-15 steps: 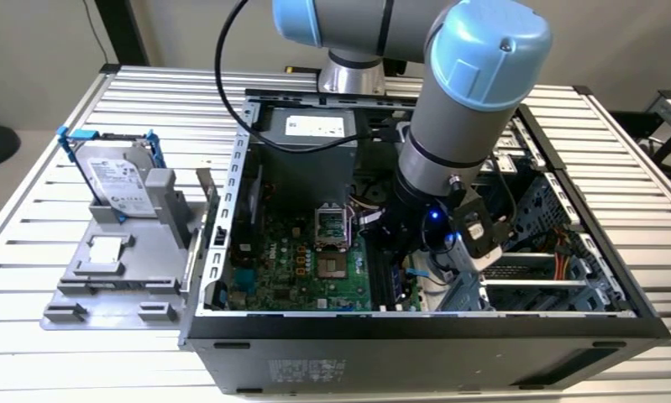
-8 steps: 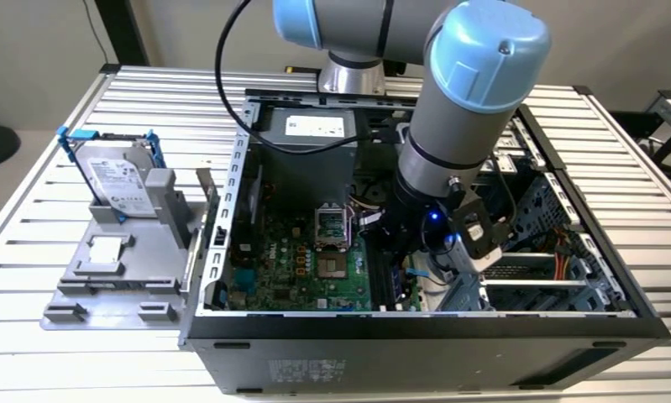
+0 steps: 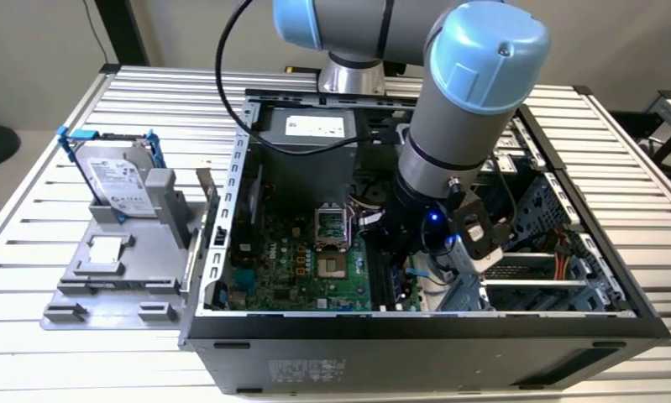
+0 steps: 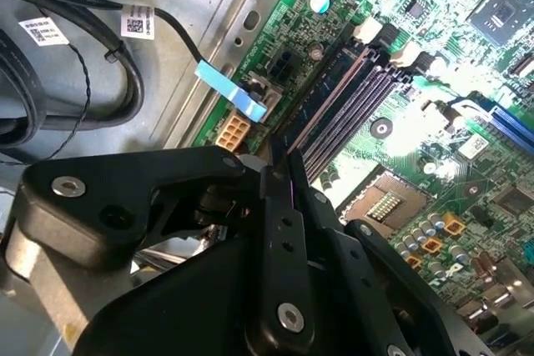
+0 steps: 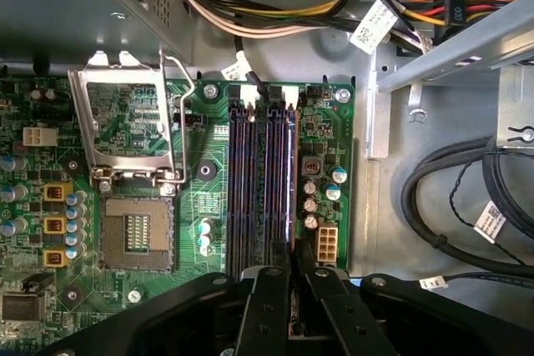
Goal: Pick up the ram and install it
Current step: 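Insert the ram into the slot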
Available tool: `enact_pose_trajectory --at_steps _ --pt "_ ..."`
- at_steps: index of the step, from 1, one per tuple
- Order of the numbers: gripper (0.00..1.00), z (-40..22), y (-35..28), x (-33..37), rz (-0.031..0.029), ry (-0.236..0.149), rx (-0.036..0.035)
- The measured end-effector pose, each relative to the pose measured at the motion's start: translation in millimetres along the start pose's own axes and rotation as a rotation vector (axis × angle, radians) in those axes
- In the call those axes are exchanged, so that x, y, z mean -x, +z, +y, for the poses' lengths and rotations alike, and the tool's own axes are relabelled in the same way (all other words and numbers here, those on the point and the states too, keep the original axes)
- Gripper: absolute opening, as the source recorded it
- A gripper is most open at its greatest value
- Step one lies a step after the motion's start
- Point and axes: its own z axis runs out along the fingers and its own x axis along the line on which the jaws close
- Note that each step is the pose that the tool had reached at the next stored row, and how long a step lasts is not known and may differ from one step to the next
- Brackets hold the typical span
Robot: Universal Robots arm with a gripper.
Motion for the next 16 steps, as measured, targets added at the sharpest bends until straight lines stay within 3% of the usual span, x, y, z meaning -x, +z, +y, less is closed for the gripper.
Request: enact_pose_trajectory --at_steps 2,3,14,16 --pt "1.0 0.0 -0.6 0.0 0.0003 0.0 -0.0004" --pt "1.0 0.2 -3.9 -0.1 0.0 0.003 0.0008" --pt "1.0 2.3 -54.3 -0.7 0.0004 0.005 -0.0001" --pt "1.0 2.4 -57.1 -0.8 0.0008 0.005 0.0036"
